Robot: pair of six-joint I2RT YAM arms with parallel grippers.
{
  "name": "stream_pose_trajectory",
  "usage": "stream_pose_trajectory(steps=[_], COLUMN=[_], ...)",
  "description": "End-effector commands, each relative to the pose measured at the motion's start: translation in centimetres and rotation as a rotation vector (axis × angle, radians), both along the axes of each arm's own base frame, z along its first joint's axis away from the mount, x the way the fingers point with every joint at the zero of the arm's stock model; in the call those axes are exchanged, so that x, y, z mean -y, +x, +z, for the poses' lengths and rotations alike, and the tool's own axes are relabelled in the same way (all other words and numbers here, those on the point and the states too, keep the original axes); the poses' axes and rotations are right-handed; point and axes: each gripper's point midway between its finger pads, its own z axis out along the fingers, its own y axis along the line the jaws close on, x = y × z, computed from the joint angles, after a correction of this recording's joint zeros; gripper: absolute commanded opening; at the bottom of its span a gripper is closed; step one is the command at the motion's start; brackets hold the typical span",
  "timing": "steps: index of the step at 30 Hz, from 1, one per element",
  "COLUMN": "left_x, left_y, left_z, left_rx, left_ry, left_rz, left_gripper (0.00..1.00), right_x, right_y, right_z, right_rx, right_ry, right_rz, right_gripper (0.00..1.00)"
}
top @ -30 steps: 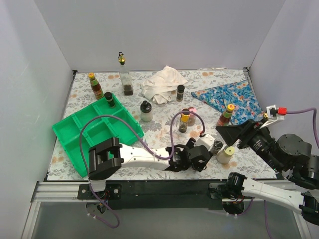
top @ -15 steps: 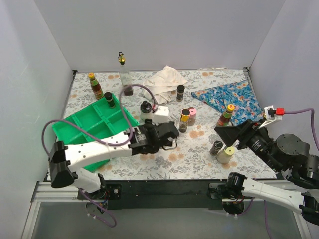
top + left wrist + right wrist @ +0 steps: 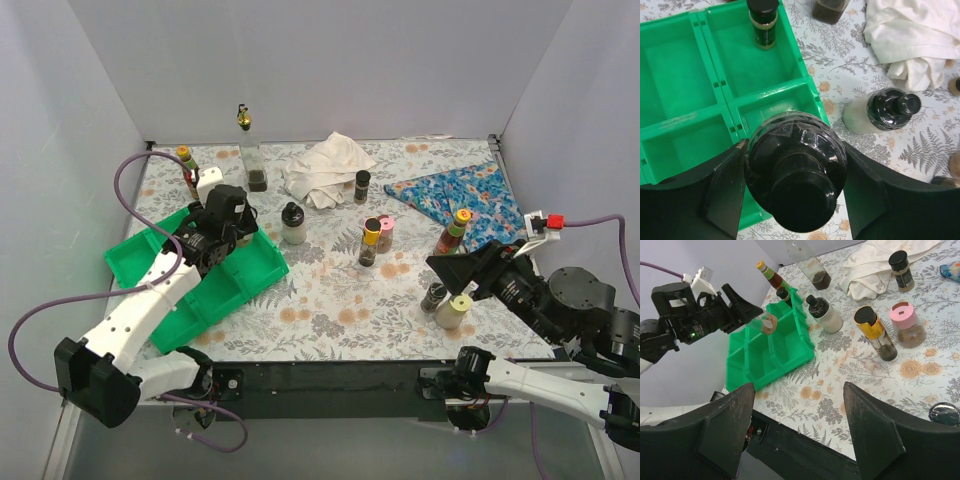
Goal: Organize the condiment bottles
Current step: Place the bottle in the storage box.
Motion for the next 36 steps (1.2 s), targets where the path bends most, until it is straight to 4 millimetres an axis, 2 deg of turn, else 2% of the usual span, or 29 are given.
stream_pose_trajectory(steps=[1,5,9,11,19,22,24,27,29,32,36], left_x=[1.2,0.7,0.7,1.1,-0.4,0.0,0.2,0.1,0.0,0.0,0.3], left_y=[2.7,3.6,4.3,4.8,5.4,5.6,5.8,5.7,5.6,5.4,5.1], left_z=[1.9,0.5,-2.1,-2.8,-5.3,-6.4,-7.4,-8.4,-8.5,-7.6,-5.9], left_rx=[0.136,0.143,0.108,0.106,0.083,0.075,0.049,0.020,0.020,0.037,0.024], left_ry=[-0.097,-0.092,-0.068,-0.061,0.002,0.006,0.020,0.033,0.030,0.014,0.005], left_rz=[-0.100,-0.086,-0.089,-0.102,-0.029,-0.061,-0.081,-0.073,-0.066,-0.066,-0.082], left_gripper=[0.00,0.00,0.00,0.00,0.00,0.12,0.15,0.14,0.14,0.00,0.00], right_x=[-0.4,-0.4,-0.2,-0.1,0.3,0.6,0.9,1.0,1.1,1.2,1.0], right_y=[0.0,-0.1,-0.1,0.1,0.2,0.3,0.2,0.1,0.1,0.1,0.1], right_z=[1.6,1.4,1.0,0.9,0.7,0.7,0.7,0.9,1.2,1.2,0.8], right_rx=[0.014,0.013,0.011,0.011,0.023,0.036,0.044,0.055,0.061,0.062,0.055], right_ry=[0.051,0.055,0.053,0.049,0.041,0.035,0.033,0.032,0.035,0.036,0.030], right_rz=[0.010,0.011,0.006,-0.003,-0.021,-0.025,-0.027,-0.020,-0.021,-0.024,-0.021], right_gripper=[0.80,0.80,0.80,0.80,0.80,0.81,0.83,0.84,0.84,0.84,0.84])
